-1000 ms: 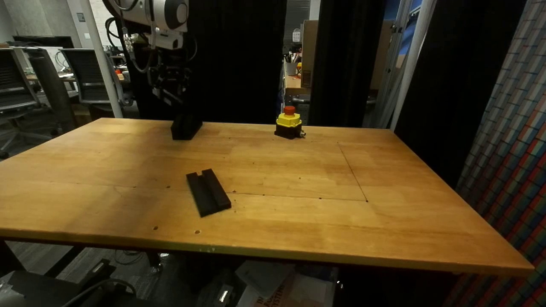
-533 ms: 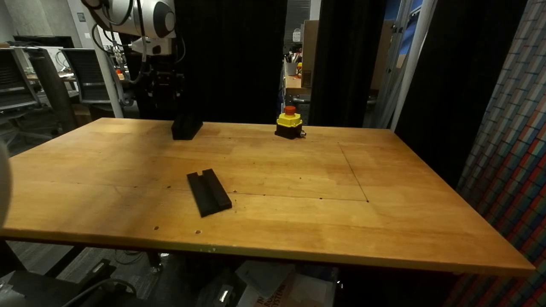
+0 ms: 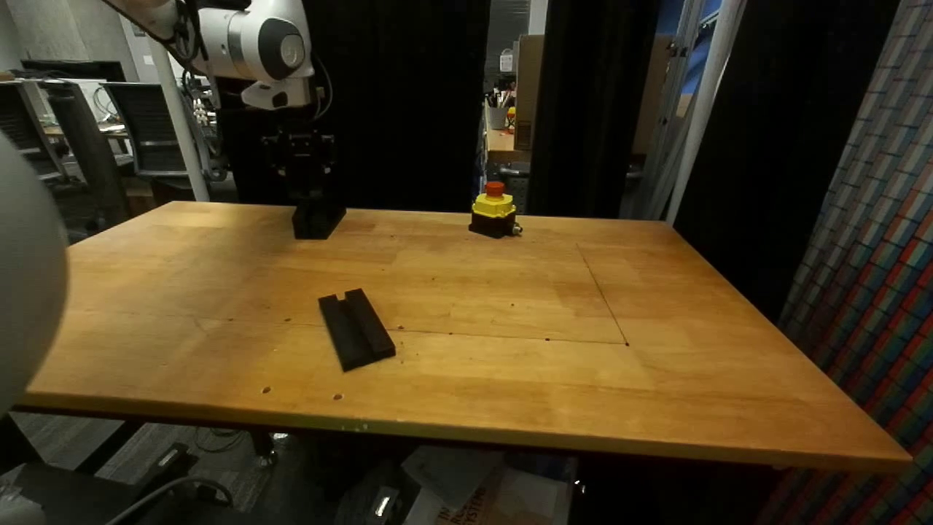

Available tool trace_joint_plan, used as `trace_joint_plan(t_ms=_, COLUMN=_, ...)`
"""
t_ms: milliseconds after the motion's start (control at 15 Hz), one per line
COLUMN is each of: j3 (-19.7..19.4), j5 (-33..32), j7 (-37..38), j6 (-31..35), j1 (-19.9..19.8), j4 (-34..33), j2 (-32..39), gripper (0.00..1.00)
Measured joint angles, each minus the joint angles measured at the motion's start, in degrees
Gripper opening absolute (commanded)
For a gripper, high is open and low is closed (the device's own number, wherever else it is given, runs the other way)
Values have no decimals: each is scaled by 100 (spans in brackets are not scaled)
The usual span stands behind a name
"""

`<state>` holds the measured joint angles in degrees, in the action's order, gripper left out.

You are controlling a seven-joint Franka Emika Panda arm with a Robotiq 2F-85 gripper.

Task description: Stack the black objects together

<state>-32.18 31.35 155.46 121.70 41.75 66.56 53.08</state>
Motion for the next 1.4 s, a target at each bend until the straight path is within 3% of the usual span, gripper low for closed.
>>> trace_joint_plan(t_ms=533, j3=-1709, j5=1391, j7=1, j6=-417, j1=1106, j4=97, j2=623, gripper=45)
trace_joint_plan(t_ms=800, j3=-2328, j5=1753, j7=2, j6=-713, j1=1448, j4=186, j2=777, gripper=45)
trace_joint_plan(t_ms=1000, j3=-2515, j5=1818, j7=2, j6=-856, j1=1523, j4=187, j2=847, gripper=45)
trace_joint_plan(t_ms=1400, j3=-2495, j5=1818, j7=-2, j6=-902, j1=1394, j4=188, j2=897, gripper=45)
